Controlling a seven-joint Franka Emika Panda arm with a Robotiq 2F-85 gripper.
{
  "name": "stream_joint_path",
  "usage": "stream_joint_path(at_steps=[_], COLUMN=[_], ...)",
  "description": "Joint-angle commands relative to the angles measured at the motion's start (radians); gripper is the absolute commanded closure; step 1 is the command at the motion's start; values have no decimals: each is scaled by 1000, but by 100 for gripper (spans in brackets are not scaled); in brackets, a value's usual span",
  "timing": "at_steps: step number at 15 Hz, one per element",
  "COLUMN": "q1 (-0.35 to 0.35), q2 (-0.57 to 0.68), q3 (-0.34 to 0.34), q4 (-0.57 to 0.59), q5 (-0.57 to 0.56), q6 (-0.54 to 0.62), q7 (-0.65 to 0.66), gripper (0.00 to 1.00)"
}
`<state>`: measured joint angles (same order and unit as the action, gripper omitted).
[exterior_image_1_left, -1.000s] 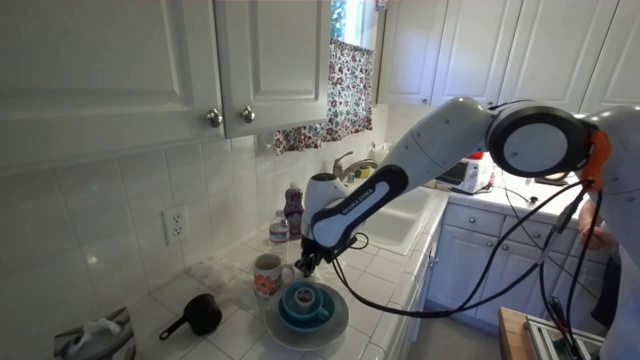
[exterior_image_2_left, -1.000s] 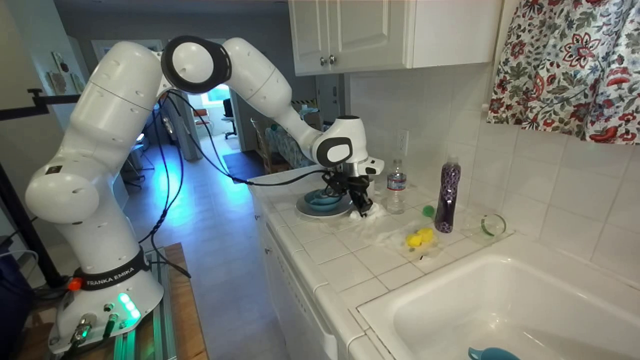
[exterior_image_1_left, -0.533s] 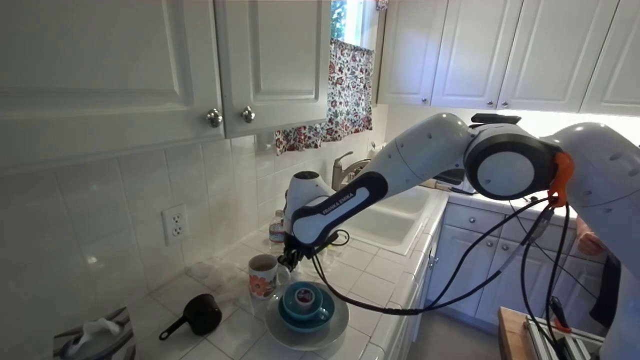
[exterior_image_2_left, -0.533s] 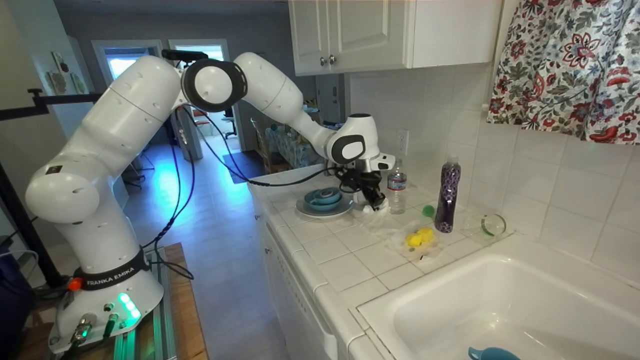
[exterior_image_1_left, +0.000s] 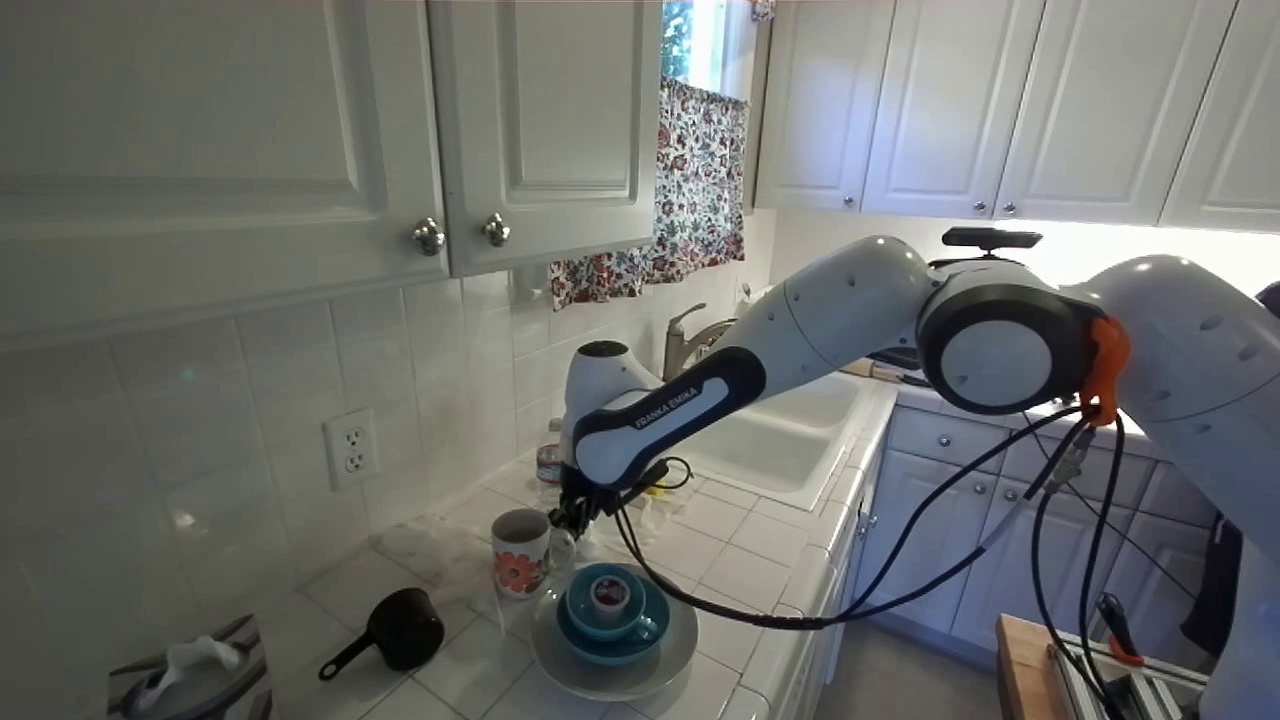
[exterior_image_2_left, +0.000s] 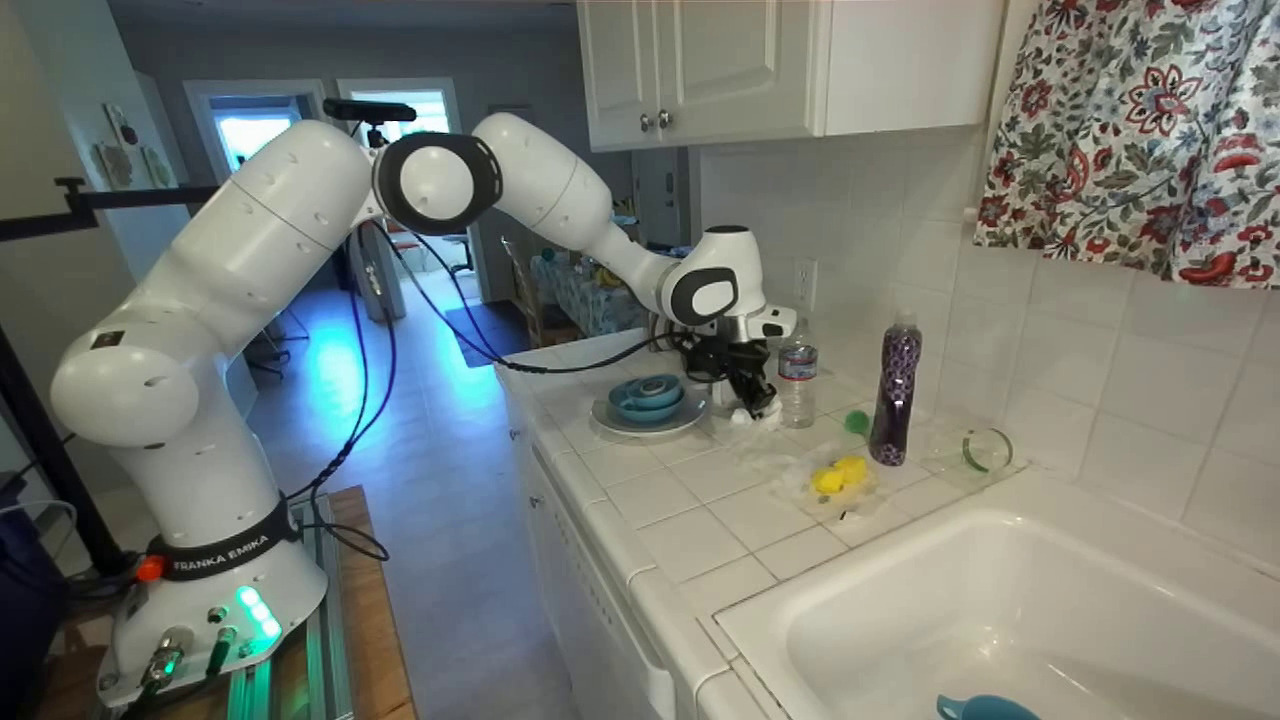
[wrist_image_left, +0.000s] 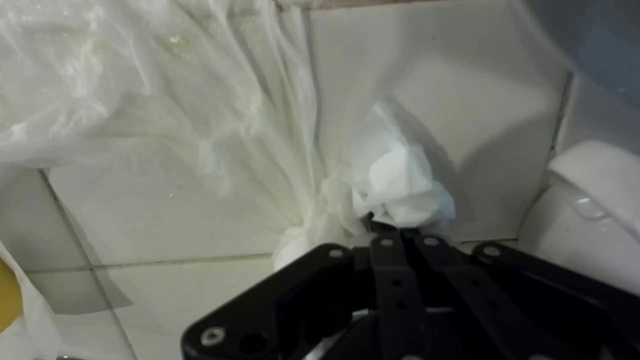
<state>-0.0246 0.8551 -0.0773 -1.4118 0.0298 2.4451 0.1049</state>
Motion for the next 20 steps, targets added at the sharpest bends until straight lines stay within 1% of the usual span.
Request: stream_joint_path(at_steps=[1,6,8,13,17,20], q1=[-20,-56,-67,-69,-67,-63], q2=[-33,-162,-220,-367,-451,-468], q3=[18,38,37,17,13,-13], q4=[-128,-335,-417,-641,-769,-811], q5=[5,32,35,25,29,25], q6=[44,80,74,86,95,129], q7=[-25,-45,-45,-26,-17,36], gripper=[99,99,99,99,99,99])
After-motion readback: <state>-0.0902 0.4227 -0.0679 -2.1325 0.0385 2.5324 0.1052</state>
